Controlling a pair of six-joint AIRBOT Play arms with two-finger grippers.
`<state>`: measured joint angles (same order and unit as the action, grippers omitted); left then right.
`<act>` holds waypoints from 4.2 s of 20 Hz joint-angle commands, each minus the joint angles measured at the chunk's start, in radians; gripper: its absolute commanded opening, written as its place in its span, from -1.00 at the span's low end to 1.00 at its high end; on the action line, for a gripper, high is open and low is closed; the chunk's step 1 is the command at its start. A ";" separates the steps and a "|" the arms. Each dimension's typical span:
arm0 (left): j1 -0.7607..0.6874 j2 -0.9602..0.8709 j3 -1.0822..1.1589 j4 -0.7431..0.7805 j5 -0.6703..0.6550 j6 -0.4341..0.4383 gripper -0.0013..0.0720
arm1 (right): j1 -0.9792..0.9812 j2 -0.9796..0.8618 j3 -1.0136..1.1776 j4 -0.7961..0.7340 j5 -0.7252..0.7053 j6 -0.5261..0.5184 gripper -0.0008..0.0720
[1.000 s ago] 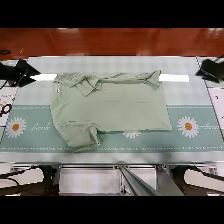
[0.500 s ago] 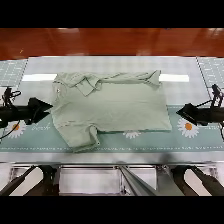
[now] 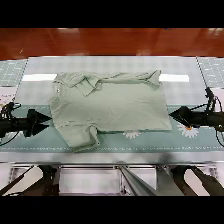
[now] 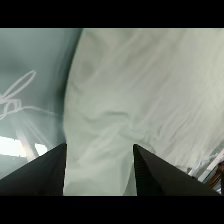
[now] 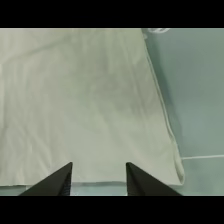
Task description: Fold the shirts.
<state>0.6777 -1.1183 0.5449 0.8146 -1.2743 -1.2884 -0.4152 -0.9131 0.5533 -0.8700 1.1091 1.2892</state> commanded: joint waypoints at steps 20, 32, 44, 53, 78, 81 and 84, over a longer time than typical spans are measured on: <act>-0.322 -0.185 0.042 -0.082 0.121 0.066 -0.92 | -0.269 -0.001 -0.101 -0.149 0.024 0.071 0.14; -0.323 -0.185 0.042 -0.082 0.125 0.070 -0.92 | -0.161 -0.351 -0.088 0.161 0.019 -0.080 0.14; -0.323 -0.072 0.409 -0.274 0.020 0.103 -0.92 | 0.088 -0.253 0.641 0.192 0.097 -0.047 -0.89; -0.333 0.193 1.139 -0.224 0.089 0.040 -0.92 | 0.088 -0.026 1.325 0.034 0.100 -0.029 -0.89; -0.370 0.357 0.644 0.094 0.129 -0.163 -0.92 | 0.088 0.201 0.578 -0.023 0.051 0.019 -0.89; -0.463 0.114 0.602 0.090 0.256 -0.106 -0.92 | 0.088 -0.052 0.544 0.061 -0.045 -0.068 -0.89; -0.527 -0.146 0.632 0.089 0.453 -0.103 -0.92 | 0.122 -0.340 0.573 0.251 -0.182 -0.163 -0.89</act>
<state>0.2081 -1.0454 1.1824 0.9302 -1.0012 -1.4197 -0.3164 -1.0145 1.1351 -0.8001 1.0626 1.2312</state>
